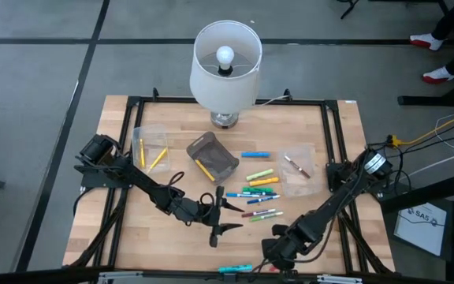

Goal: Pick & Place Markers
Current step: Put the pink highlighter into the right transparent bin

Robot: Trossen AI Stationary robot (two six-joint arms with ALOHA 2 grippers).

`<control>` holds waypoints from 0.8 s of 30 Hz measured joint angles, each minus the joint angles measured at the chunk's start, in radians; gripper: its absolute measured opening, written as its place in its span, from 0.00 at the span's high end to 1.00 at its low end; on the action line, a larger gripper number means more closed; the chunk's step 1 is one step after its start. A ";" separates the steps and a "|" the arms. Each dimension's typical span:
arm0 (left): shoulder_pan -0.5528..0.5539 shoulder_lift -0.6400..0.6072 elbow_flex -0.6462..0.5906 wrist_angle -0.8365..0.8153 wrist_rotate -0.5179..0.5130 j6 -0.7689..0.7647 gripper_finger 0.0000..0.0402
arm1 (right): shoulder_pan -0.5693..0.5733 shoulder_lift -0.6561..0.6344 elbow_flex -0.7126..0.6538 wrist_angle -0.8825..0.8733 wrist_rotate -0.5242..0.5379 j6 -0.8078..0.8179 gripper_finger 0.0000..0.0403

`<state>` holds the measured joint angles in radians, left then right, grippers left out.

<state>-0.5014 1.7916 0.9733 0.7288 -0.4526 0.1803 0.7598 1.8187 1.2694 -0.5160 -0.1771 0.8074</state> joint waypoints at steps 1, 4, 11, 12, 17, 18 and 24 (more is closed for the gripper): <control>0.000 0.000 0.000 0.000 0.000 0.000 0.51 | 0.009 0.000 0.000 -0.001 0.001 0.014 0.79; 0.000 0.000 0.000 0.000 0.000 -0.002 0.51 | 0.041 0.000 0.000 -0.002 0.045 0.023 0.79; 0.000 0.000 0.000 0.000 0.000 -0.002 0.51 | 0.089 0.000 0.000 -0.051 0.182 -0.016 0.79; 0.000 0.000 0.000 0.000 0.000 -0.002 0.51 | 0.094 0.000 0.000 -0.054 0.193 -0.019 0.79; 0.000 0.000 0.000 0.000 0.000 0.024 0.51 | 0.109 0.000 0.000 -0.053 0.239 -0.015 0.79; 0.000 0.000 0.000 0.000 -0.001 0.028 0.51 | 0.110 0.000 0.000 -0.053 0.242 -0.016 0.79; 0.000 0.000 0.000 0.000 -0.001 0.034 0.51 | 0.112 0.007 0.000 -0.053 0.267 -0.034 0.79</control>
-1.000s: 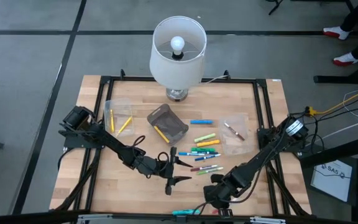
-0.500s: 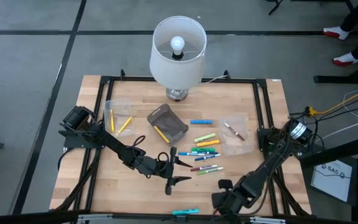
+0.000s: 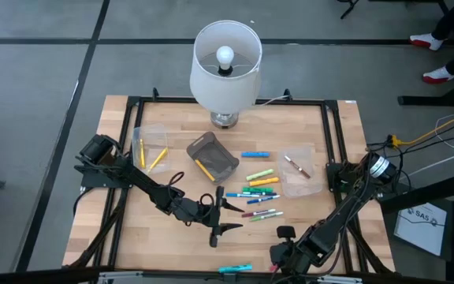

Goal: Pick & Place Markers
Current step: Put the pink highlighter into the right transparent bin

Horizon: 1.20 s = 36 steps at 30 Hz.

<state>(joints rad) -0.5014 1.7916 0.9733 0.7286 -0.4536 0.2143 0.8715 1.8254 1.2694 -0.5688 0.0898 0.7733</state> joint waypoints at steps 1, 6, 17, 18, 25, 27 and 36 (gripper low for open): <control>0.000 0.000 0.000 0.000 0.000 0.000 0.51 | 0.000 0.005 0.000 0.000 0.000 0.000 0.79; 0.000 0.000 0.000 -0.001 0.000 -0.006 0.51 | 0.007 0.045 0.000 0.003 -0.009 0.001 0.79; 0.000 0.000 0.000 -0.004 -0.001 -0.010 0.51 | 0.018 0.129 0.002 -0.003 -0.087 0.004 0.79; 0.000 0.000 0.000 -0.004 -0.001 -0.010 0.51 | 0.018 0.133 0.003 -0.006 -0.085 0.002 0.79; 0.000 0.000 0.000 -0.006 -0.001 -0.010 0.51 | 0.018 0.150 0.006 -0.039 -0.052 0.007 0.79; 0.000 0.000 0.000 -0.006 -0.002 -0.010 0.51 | 0.018 0.151 0.006 -0.039 -0.033 -0.002 0.79; 0.000 0.000 0.000 -0.006 -0.028 0.014 0.51 | 0.016 0.153 0.001 -0.013 -0.030 -0.099 0.79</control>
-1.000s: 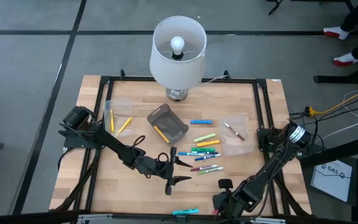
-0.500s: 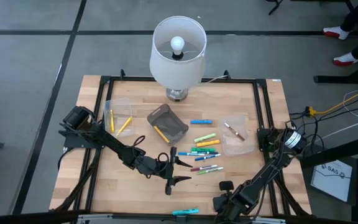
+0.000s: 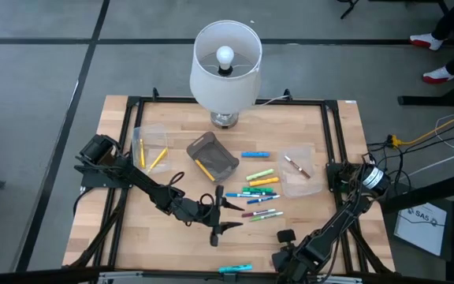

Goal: Pick & Place Markers
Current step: Put the pink highlighter into the right transparent bin

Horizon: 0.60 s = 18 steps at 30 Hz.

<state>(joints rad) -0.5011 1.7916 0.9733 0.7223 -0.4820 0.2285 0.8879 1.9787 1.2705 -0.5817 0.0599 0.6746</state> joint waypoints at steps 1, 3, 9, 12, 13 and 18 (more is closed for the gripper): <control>0.000 0.000 0.000 0.000 -0.002 0.000 0.51 | 0.000 0.000 0.000 0.000 0.000 -0.002 0.79; 0.000 0.000 0.000 0.000 -0.001 -0.005 0.51 | -0.001 0.000 0.000 0.001 -0.001 0.001 0.80; 0.000 0.000 0.000 0.000 -0.001 -0.005 0.51 | -0.002 0.001 0.000 0.001 -0.001 -0.003 0.91; 0.000 0.000 0.000 0.000 -0.001 -0.005 0.51 | -0.002 0.001 0.000 0.002 -0.007 -0.006 0.92; 0.000 0.000 0.000 0.000 -0.001 -0.005 0.51 | -0.002 0.001 0.000 0.002 -0.008 -0.004 0.92; 0.000 0.000 0.000 0.000 0.000 -0.005 0.51 | -0.011 0.001 0.000 0.002 -0.023 0.004 0.92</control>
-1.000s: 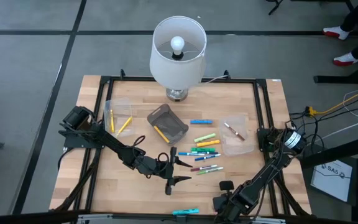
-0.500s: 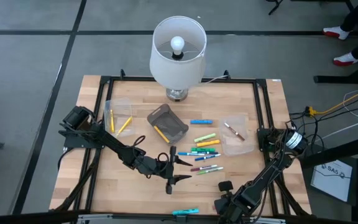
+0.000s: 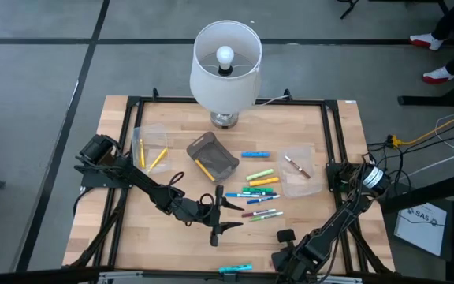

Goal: Pick & Place Markers
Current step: Put the pink highlighter into the right transparent bin

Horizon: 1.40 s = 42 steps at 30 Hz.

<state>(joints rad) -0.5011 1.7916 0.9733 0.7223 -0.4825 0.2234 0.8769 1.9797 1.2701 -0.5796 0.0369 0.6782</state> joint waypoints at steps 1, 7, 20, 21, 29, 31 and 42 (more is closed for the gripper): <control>0.000 0.000 0.000 0.000 0.000 0.000 0.51 | -0.006 0.000 0.000 0.000 -0.012 0.002 0.92; 0.000 0.000 0.000 0.000 0.000 0.000 0.51 | -0.046 0.000 0.018 -0.029 -0.095 -0.008 0.92; 0.000 0.000 0.000 0.000 -0.023 0.000 0.51 | -0.060 0.007 0.273 -0.435 -0.025 -0.084 0.92; 0.000 0.000 0.000 0.000 -0.023 0.000 0.51 | -0.059 0.007 0.298 -0.476 -0.013 -0.084 0.92; 0.000 0.000 0.000 0.000 -0.023 0.000 0.51 | -0.059 0.005 0.484 -0.724 0.070 -0.085 0.92; 0.000 0.000 0.000 0.000 -0.023 0.000 0.51 | -0.059 0.005 0.522 -0.775 0.086 -0.084 0.92; 0.000 0.000 0.000 0.000 -0.023 0.000 0.51 | -0.059 0.003 0.675 -0.953 0.138 -0.088 0.92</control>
<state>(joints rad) -0.5012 1.7916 0.9733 0.7219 -0.5050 0.2230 0.8181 1.9823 1.9455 -1.5329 0.1748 0.5903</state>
